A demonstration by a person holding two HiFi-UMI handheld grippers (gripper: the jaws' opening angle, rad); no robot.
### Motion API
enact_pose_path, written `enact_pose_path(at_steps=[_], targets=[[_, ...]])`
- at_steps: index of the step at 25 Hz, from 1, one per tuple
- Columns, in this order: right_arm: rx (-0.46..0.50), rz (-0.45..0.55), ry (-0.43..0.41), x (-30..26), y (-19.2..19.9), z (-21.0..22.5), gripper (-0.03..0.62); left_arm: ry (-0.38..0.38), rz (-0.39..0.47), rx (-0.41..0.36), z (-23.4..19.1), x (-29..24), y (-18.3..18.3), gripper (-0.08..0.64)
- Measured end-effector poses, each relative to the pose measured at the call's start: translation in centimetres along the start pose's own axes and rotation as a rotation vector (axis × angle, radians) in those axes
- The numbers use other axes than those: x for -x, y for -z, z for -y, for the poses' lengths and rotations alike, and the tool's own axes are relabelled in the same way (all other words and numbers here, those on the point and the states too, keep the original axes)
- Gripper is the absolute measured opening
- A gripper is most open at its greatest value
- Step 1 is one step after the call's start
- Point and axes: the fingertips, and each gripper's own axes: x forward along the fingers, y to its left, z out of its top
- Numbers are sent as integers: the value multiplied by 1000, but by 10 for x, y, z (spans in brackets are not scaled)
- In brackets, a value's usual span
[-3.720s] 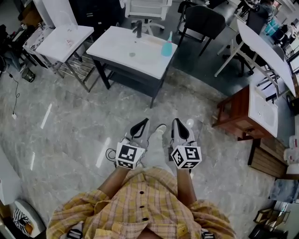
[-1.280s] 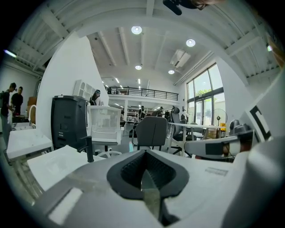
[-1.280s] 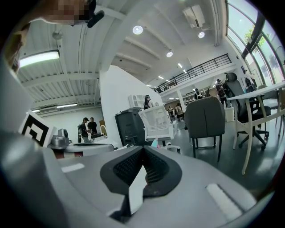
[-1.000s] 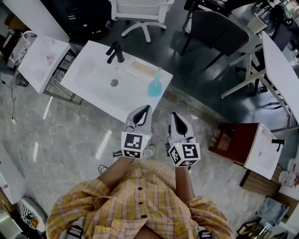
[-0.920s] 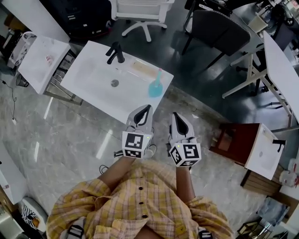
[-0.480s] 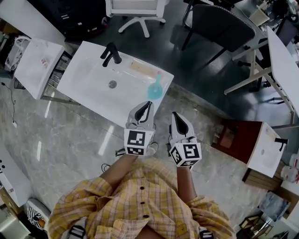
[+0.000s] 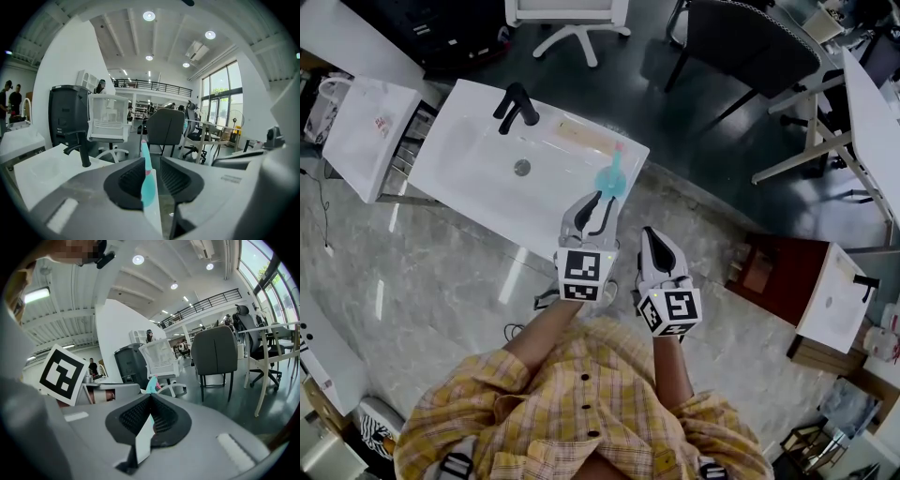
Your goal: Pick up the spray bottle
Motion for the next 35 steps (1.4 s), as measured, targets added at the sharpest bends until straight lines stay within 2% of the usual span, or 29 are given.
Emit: enact_pose_path(at_steps=[8,13,22,31,35], targets=[[-18,-18,10,-5,6,8,0,-7,-24,5,-5,-26,3,129],[-26,-32,13,-11,10,12,2,-21,-35,1,-9,-41,3,129],[-31,-47,26,-17,14,19,1,-48,-53,-67,-12,-60,8,129],[-30,-52,42,-17,18,23,2,-68,-63,-83,-16,-73,14,127],[-34,-59,47,-15,20,23,2,-87,-66,-87,-17,-75,18,87]])
